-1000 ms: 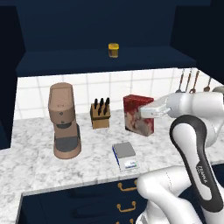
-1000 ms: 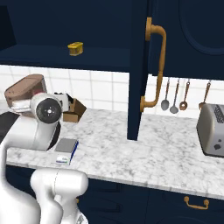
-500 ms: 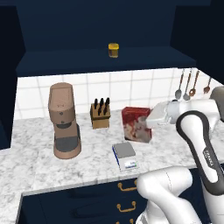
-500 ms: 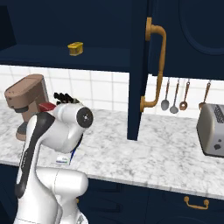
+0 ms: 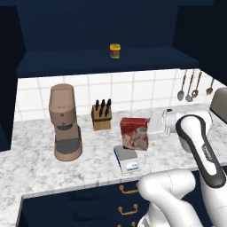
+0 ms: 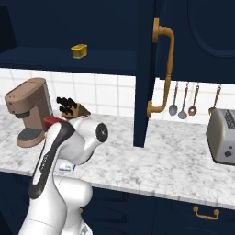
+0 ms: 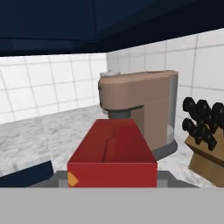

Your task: Pick the cereal and place it on the digital scale for weighing, and close the cabinet.

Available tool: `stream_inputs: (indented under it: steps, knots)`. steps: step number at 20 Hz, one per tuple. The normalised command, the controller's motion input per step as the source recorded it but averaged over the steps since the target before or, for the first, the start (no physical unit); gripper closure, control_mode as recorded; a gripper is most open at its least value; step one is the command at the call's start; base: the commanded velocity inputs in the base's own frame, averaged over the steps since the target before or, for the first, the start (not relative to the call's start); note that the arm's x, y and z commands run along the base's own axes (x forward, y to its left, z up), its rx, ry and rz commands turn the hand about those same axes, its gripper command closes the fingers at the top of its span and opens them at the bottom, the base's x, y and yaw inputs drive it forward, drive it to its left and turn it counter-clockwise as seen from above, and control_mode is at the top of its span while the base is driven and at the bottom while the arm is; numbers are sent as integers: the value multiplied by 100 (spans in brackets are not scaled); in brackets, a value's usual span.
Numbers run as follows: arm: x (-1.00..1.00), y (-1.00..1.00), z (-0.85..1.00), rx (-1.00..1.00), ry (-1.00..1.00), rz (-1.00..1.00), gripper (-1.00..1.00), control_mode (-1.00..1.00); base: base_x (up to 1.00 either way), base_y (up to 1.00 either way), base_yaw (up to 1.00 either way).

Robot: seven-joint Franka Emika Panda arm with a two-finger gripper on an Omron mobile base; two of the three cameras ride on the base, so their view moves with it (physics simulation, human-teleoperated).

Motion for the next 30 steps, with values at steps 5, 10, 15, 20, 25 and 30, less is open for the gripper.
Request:
stream_inputs:
  steps: [5,10,15,20,25,30]
  knots:
    - [15,2,-30,0,-5,9,100,-100,0,0,0]
    - [23,1,-32,0,-5,11,100,-100,0,0,0]
    - [24,0,-22,0,-3,11,100,-100,0,0,0]
    - [15,0,-19,2,-7,9,100,-100,0,0,0]
    - [6,-1,-18,0,-1,0,100,-100,0,0,0]
    - [2,-9,-18,0,0,0,100,-100,0,0,0]
